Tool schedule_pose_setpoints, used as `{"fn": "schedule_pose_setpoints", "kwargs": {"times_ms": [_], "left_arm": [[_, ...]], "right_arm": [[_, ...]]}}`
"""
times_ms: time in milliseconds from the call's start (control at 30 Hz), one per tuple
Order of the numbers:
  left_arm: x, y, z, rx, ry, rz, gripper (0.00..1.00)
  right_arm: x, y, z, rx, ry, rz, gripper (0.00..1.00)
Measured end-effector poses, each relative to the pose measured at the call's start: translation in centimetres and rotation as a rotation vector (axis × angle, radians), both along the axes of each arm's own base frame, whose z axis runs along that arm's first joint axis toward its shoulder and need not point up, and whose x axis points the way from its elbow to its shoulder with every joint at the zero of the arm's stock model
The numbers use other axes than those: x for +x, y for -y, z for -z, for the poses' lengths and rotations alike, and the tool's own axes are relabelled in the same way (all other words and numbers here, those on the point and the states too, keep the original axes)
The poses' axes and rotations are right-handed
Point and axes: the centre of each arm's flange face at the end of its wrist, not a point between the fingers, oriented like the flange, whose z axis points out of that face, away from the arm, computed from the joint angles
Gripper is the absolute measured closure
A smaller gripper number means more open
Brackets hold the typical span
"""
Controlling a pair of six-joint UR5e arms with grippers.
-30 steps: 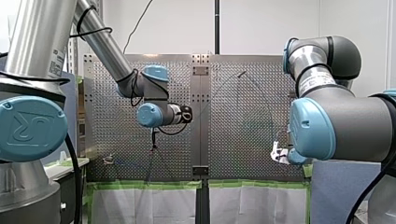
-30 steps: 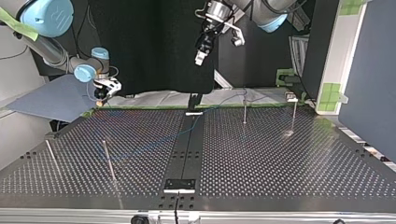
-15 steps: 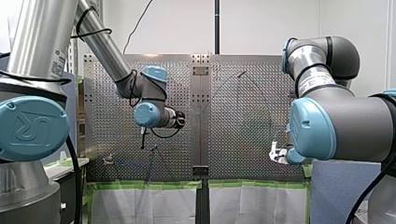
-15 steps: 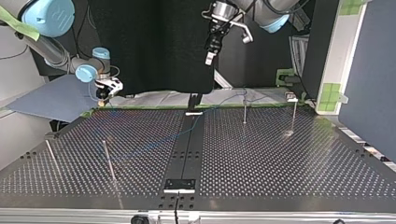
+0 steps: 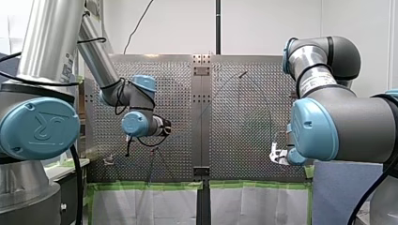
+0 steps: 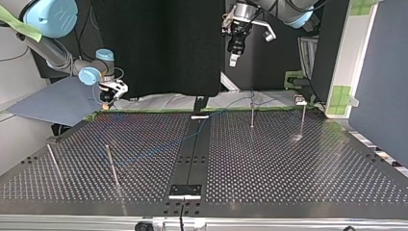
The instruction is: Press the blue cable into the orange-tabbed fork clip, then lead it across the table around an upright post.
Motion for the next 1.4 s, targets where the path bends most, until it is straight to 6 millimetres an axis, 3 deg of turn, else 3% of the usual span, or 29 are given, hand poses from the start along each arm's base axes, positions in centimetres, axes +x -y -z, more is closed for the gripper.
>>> {"fn": "schedule_pose_setpoints", "kwargs": {"times_ms": [267,1400], "left_arm": [[1.2,-1.5,0.1,-0.020,0.036,-0.048,0.00],[1.4,-1.6,0.1,-0.022,0.043,-0.052,0.00]], "right_arm": [[0.0,0.0,0.0,0.001,0.001,0.000,1.00],[0.0,0.0,0.0,0.001,0.002,0.002,1.00]]}}
